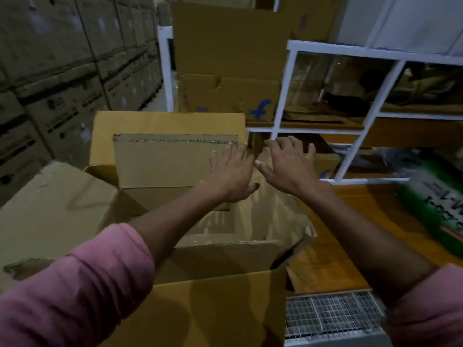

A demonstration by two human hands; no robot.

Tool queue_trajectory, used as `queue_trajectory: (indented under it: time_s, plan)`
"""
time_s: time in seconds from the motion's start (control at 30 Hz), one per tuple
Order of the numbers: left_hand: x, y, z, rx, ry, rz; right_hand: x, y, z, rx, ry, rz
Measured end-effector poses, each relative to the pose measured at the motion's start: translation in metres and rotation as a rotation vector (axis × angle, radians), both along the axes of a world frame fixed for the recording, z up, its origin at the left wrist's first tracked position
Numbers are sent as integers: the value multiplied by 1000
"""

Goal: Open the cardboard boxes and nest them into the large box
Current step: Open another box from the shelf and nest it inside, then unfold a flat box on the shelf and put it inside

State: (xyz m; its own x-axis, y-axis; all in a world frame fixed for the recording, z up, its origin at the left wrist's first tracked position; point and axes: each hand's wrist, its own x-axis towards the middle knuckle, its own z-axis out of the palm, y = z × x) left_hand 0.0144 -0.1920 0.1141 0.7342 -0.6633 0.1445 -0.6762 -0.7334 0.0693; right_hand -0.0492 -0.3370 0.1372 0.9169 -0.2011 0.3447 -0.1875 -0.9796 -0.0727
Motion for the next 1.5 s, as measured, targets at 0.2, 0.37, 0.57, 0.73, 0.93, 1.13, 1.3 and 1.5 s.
queue_trajectory:
  time_s: [0.2, 0.37, 0.57, 0.73, 0.93, 1.13, 1.3, 1.5]
  plan:
    - [-46, -78, 11, -36, -58, -107, -60, -79, 4, 121, -165, -62]
    - [-106, -174, 8, -47, -111, -137, -129, -171, -9, 153, -267, -93]
    - [-182, -290, -21, -94, -87, -156, -212, -286, -40, 165, -241, -190]
    - [-214, -351, -32, -58, -69, -193, -254, -358, -51, 188, -208, -258]
    - [-213, -402, -44, -39, -51, -259, -277, -413, -71, 272, -175, -324]
    - [-200, -445, -53, -51, -39, -285, -280, -455, -83, 301, -158, -392]
    - [-202, -482, -62, -63, 24, -270, -281, -509, -83, 307, -228, -407]
    - [-207, -567, -53, -114, 64, -234, -282, -617, -71, 272, -422, -411]
